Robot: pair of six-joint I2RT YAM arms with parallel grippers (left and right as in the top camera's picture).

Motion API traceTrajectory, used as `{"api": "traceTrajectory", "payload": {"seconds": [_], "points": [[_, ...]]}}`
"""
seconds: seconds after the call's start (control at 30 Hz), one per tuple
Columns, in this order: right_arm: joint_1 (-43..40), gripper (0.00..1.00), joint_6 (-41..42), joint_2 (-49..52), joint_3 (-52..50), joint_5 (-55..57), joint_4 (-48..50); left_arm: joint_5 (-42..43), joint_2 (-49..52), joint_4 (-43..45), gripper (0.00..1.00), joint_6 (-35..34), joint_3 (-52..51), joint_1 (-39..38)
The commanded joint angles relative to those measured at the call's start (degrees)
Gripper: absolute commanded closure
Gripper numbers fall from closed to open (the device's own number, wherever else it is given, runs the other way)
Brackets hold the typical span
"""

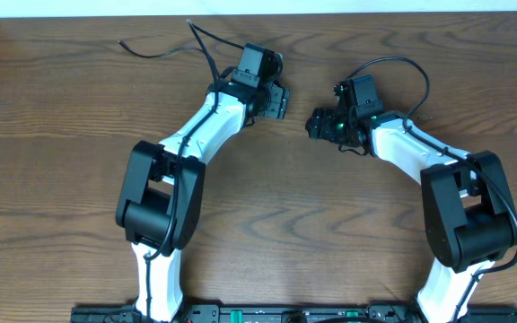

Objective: Untangle cables

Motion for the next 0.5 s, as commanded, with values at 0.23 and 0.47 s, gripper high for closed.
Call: {"api": "traceTrajectory", "payload": {"seconds": [0.23, 0.47], "points": [[0.9, 0.25, -0.9, -1.5, -0.3, 0.5, 0.0, -4.3, 5.7, 4.7, 0.38, 7.9, 1.0, 0.2], [0.9, 0.24, -0.9, -1.5, -0.3, 0.5, 0.0, -4.2, 7.1, 5.8, 0.69, 9.4, 1.0, 0.1]]}}
